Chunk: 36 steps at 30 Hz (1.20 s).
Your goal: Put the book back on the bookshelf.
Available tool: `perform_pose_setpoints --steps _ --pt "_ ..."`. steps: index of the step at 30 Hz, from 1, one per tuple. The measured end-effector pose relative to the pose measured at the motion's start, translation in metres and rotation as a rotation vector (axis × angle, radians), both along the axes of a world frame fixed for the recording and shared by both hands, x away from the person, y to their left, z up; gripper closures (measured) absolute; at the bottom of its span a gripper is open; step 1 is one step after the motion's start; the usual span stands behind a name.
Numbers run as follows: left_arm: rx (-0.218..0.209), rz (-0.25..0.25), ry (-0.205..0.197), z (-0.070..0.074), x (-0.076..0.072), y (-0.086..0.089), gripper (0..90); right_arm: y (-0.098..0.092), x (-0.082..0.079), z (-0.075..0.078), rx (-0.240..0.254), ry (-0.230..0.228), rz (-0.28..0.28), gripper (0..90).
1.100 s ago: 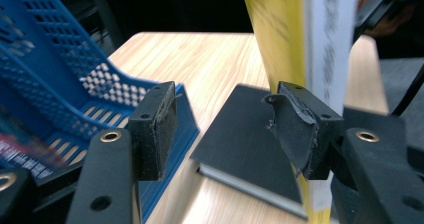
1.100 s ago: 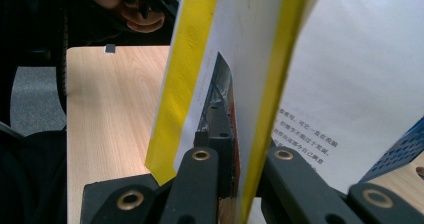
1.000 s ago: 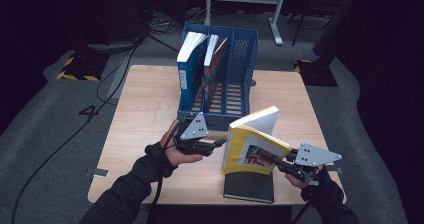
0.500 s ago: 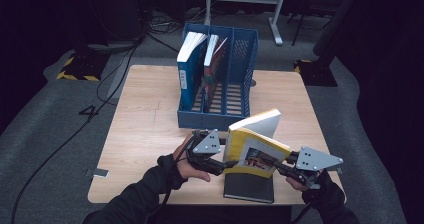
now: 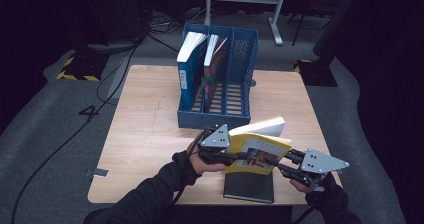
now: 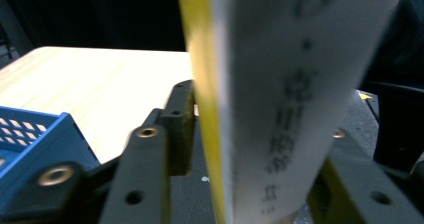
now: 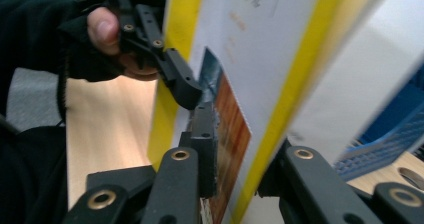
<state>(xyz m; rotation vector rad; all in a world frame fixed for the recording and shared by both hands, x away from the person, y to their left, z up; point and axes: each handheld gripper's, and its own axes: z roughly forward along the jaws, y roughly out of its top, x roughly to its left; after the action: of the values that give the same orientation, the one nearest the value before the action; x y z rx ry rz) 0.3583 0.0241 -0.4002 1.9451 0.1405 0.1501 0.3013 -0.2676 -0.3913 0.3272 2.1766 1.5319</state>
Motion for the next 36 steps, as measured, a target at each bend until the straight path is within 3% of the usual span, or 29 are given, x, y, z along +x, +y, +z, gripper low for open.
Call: perform_pose_setpoints --steps 5,8,12,14,15,18,22,24,28,30,32,33,36 --pt "0.02 -0.003 -0.037 0.001 -0.005 0.001 72.4 -0.01 0.0 0.004 0.021 -0.036 -0.054 69.4" --pt "0.019 0.008 -0.026 0.001 -0.004 0.002 73.2 -0.019 -0.001 0.006 0.045 -0.058 -0.095 64.9" --pt "0.023 -0.01 -0.017 0.002 -0.005 0.008 74.1 -0.023 0.005 0.002 0.069 -0.056 -0.208 47.4" --pt "0.03 -0.007 -0.022 0.003 -0.005 0.01 73.9 -0.022 0.008 -0.001 0.075 -0.046 -0.21 45.8" --pt "0.029 -0.01 -0.019 0.003 -0.005 0.012 73.9 -0.019 0.011 -0.004 0.071 -0.019 -0.199 45.0" --pt "0.007 0.006 -0.011 0.005 -0.004 0.016 70.8 0.0 0.017 -0.017 0.007 0.037 -0.153 45.8" --pt "0.006 0.046 -0.016 0.01 -0.003 0.019 64.9 0.01 0.018 -0.022 -0.019 0.041 -0.146 45.9" --pt "-0.035 0.067 -0.005 0.014 -0.004 0.023 64.1 0.012 0.018 -0.022 -0.016 0.048 -0.151 47.1" --pt "-0.069 0.072 -0.008 0.024 -0.003 0.026 59.1 0.01 0.019 -0.023 -0.004 0.062 -0.153 48.1" --pt "-0.062 0.086 -0.024 0.029 -0.005 0.023 58.6 0.011 0.019 -0.023 -0.003 0.062 -0.154 48.1" --pt "-0.05 0.114 -0.018 0.033 -0.005 0.02 57.1 0.012 0.019 -0.022 -0.003 0.061 -0.152 48.0" --pt "-0.063 0.116 -0.01 0.035 -0.005 0.019 55.2 0.012 0.019 -0.022 -0.005 0.059 -0.152 48.0" --pt "-0.043 0.125 -0.02 0.04 -0.005 0.014 53.5 0.012 0.019 -0.022 -0.002 0.064 -0.15 48.0"
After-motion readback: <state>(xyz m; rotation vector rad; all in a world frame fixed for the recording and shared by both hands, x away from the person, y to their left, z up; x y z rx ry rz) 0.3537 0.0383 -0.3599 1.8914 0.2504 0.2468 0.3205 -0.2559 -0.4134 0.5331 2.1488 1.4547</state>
